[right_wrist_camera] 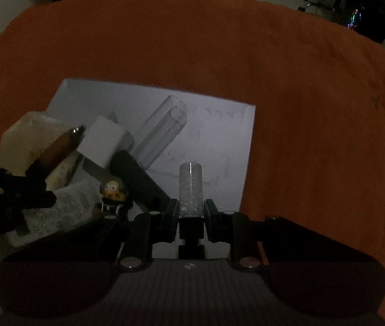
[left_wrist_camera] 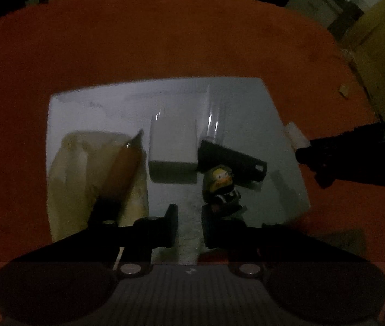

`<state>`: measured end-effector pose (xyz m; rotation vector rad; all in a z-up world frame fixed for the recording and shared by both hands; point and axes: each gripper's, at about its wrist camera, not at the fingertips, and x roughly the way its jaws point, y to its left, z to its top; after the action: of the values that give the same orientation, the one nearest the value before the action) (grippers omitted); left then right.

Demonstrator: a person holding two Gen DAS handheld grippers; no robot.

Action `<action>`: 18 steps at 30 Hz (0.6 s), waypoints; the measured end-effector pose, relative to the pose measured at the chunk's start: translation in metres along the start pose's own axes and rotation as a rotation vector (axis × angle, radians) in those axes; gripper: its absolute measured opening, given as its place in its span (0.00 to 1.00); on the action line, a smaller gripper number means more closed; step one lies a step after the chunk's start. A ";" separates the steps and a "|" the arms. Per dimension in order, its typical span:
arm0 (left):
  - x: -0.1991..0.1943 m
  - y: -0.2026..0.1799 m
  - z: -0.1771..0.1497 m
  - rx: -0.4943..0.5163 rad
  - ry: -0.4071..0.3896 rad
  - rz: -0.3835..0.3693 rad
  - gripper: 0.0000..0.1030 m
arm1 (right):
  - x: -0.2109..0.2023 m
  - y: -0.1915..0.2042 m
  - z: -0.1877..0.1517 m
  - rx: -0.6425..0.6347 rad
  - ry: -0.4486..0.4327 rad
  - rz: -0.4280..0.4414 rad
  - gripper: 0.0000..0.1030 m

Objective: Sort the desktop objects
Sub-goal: 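Close the left tool on the white remote control and lift it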

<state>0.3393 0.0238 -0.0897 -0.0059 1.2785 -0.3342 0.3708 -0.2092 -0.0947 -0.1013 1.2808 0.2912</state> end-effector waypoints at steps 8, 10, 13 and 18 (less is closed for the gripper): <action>0.007 0.006 -0.008 0.044 0.052 0.038 0.37 | 0.008 -0.008 -0.007 0.008 0.027 -0.013 0.21; 0.009 0.001 -0.010 0.093 0.074 0.019 0.44 | 0.009 -0.009 -0.007 0.009 0.028 -0.016 0.22; 0.013 -0.007 -0.013 0.157 0.081 0.039 0.46 | 0.010 -0.009 -0.009 0.004 0.033 -0.016 0.22; 0.031 -0.016 -0.014 0.181 0.104 0.093 0.47 | 0.012 -0.006 -0.010 -0.004 0.039 -0.018 0.22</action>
<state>0.3297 0.0037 -0.1203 0.2265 1.3429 -0.3732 0.3664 -0.2151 -0.1091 -0.1223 1.3172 0.2782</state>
